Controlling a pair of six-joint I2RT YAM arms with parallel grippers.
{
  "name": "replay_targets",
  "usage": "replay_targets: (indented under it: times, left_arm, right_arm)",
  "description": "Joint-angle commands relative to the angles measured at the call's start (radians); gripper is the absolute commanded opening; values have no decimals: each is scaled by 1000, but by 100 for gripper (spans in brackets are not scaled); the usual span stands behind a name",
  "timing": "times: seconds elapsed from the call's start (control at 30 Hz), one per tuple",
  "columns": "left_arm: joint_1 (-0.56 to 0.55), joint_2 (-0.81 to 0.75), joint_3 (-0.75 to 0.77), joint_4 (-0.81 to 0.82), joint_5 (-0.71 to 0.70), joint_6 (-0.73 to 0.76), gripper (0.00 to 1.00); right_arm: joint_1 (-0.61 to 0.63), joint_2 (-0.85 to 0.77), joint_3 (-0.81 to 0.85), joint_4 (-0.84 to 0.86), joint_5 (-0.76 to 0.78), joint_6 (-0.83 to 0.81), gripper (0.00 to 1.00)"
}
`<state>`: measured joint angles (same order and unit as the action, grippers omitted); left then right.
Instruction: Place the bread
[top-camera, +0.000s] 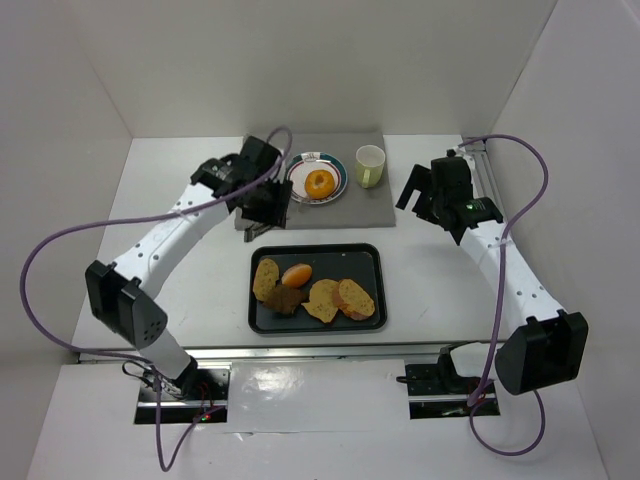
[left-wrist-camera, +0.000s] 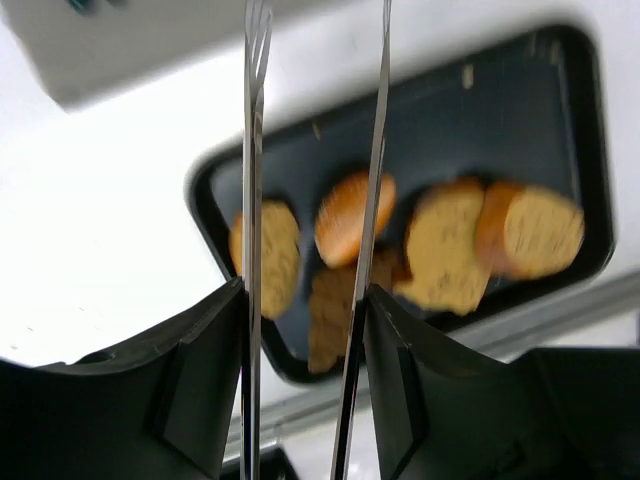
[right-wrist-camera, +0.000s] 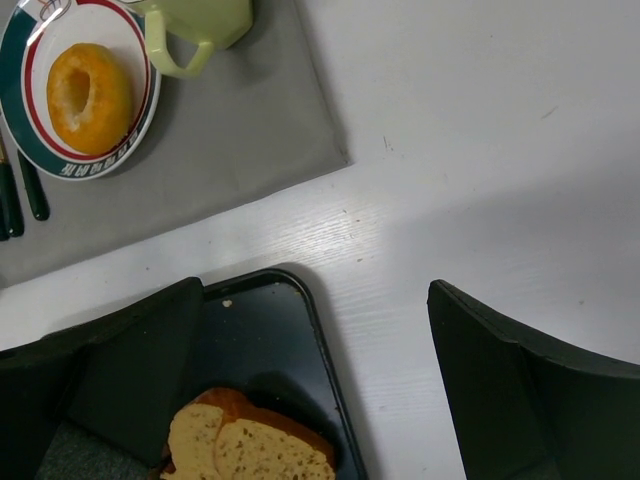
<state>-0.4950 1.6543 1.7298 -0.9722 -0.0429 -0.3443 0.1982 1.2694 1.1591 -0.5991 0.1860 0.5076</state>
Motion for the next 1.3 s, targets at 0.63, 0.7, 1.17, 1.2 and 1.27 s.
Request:
replay_targets:
  times: [0.63, 0.7, 1.17, 1.2, 1.27]
  left_arm:
    - [-350, -179, -377, -129, -233, -185, 63]
    - [-361, -169, -377, -138, -247, -194, 65]
    - [-340, -100, -426, -86, -152, -142, 65]
    - [-340, -91, -426, -86, -152, -142, 61]
    - [-340, -91, -395, -86, -152, -142, 48]
  right_arm:
    - [12, -122, -10, -4, -34, 34, 100]
    - [12, -122, -10, -4, -34, 34, 100]
    - [12, -104, -30, 25, -65, 34, 100]
    - [21, -104, -30, 25, -65, 34, 100]
    - [21, -104, -30, 25, -65, 34, 100]
